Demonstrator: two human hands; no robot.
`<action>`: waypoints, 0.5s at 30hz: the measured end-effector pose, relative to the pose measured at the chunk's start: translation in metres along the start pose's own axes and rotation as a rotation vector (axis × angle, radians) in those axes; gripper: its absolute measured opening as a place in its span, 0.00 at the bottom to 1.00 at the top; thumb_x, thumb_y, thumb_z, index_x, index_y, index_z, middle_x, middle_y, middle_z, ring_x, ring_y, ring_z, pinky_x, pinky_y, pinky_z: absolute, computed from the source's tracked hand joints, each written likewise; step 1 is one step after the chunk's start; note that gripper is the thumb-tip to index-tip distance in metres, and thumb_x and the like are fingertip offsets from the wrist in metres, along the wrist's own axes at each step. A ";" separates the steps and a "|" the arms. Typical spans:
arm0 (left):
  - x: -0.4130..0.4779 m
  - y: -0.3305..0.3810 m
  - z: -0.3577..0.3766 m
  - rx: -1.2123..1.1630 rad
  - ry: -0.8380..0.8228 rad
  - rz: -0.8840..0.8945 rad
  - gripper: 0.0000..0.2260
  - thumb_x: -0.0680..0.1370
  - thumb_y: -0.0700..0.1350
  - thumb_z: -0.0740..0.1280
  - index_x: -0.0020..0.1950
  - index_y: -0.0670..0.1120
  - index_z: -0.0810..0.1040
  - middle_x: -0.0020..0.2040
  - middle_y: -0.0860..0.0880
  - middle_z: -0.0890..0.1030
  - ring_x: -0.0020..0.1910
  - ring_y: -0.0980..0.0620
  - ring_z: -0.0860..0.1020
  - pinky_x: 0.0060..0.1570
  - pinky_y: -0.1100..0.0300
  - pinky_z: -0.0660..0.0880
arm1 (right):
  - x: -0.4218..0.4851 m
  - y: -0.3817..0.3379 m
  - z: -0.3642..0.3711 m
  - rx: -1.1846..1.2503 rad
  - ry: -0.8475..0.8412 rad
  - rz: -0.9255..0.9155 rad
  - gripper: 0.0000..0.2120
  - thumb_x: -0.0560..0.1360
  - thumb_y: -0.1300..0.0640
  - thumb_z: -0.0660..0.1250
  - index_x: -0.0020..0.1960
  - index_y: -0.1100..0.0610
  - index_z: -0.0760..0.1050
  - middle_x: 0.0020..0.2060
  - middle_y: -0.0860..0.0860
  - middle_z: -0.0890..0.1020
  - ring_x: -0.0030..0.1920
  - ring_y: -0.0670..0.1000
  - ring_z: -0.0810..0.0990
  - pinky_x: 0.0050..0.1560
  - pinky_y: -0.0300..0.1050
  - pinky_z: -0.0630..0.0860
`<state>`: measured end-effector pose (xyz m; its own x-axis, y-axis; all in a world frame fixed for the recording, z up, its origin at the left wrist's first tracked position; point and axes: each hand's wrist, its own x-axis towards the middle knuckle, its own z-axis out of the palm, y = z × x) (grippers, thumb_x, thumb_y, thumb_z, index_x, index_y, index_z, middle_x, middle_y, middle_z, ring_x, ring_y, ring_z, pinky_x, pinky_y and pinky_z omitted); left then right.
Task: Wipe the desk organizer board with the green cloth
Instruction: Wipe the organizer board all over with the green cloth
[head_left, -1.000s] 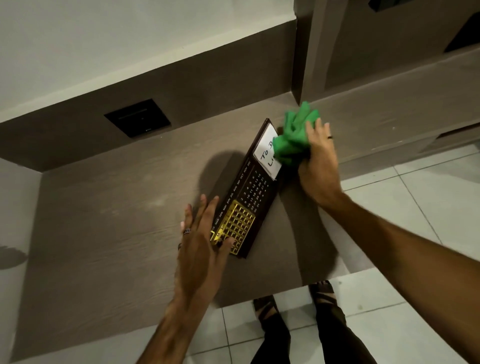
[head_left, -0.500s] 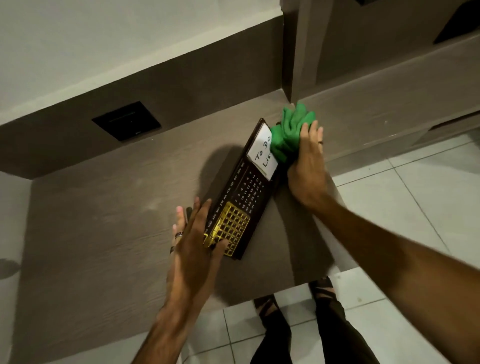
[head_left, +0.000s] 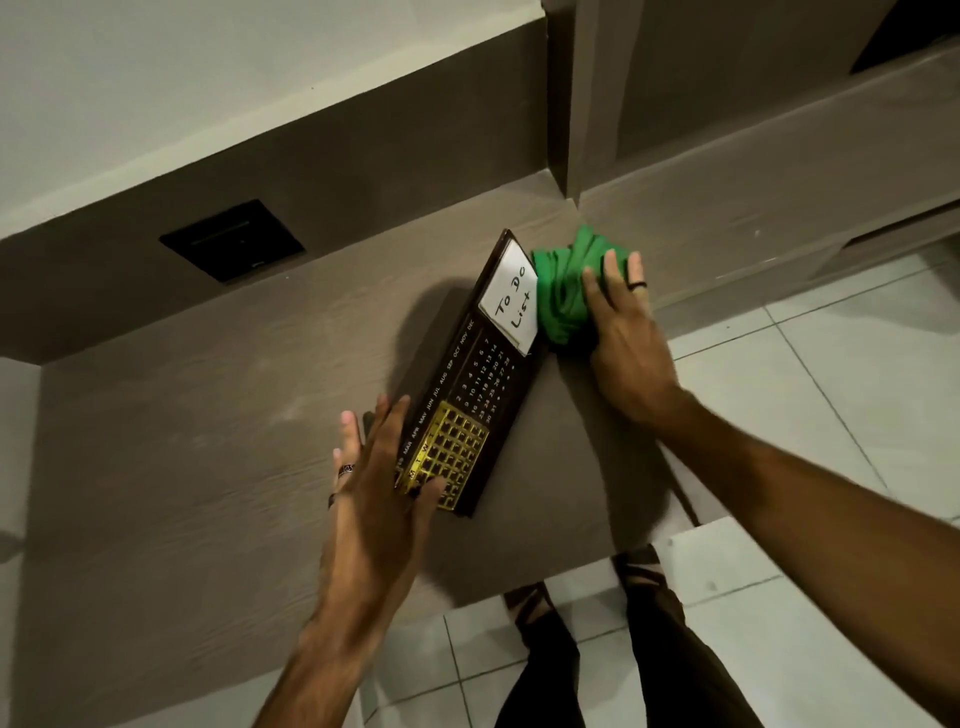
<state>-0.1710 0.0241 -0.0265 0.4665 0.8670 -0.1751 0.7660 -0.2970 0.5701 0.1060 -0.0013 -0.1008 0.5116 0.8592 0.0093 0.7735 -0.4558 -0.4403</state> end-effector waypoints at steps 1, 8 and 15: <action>0.000 0.001 0.000 -0.006 0.001 0.001 0.40 0.74 0.44 0.72 0.76 0.59 0.49 0.79 0.44 0.59 0.79 0.44 0.42 0.74 0.32 0.54 | 0.007 0.002 -0.005 -0.021 0.011 0.004 0.34 0.75 0.72 0.59 0.78 0.57 0.57 0.79 0.56 0.51 0.77 0.63 0.43 0.65 0.65 0.70; 0.002 0.002 0.000 -0.024 0.025 0.024 0.40 0.75 0.43 0.72 0.71 0.62 0.45 0.79 0.46 0.57 0.78 0.47 0.41 0.75 0.32 0.53 | -0.073 -0.012 -0.002 -0.083 -0.082 -0.434 0.28 0.70 0.67 0.59 0.70 0.60 0.72 0.72 0.57 0.71 0.75 0.67 0.57 0.68 0.68 0.65; 0.001 -0.002 0.001 -0.014 0.007 0.029 0.39 0.74 0.43 0.72 0.75 0.60 0.50 0.80 0.50 0.56 0.79 0.46 0.41 0.75 0.33 0.52 | -0.006 0.004 -0.021 -0.067 0.009 -0.128 0.27 0.73 0.70 0.59 0.71 0.59 0.71 0.74 0.58 0.68 0.75 0.68 0.56 0.64 0.65 0.70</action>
<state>-0.1719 0.0248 -0.0288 0.4853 0.8609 -0.1525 0.7457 -0.3165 0.5863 0.1142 -0.0136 -0.0836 0.4105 0.9092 0.0697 0.8558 -0.3577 -0.3737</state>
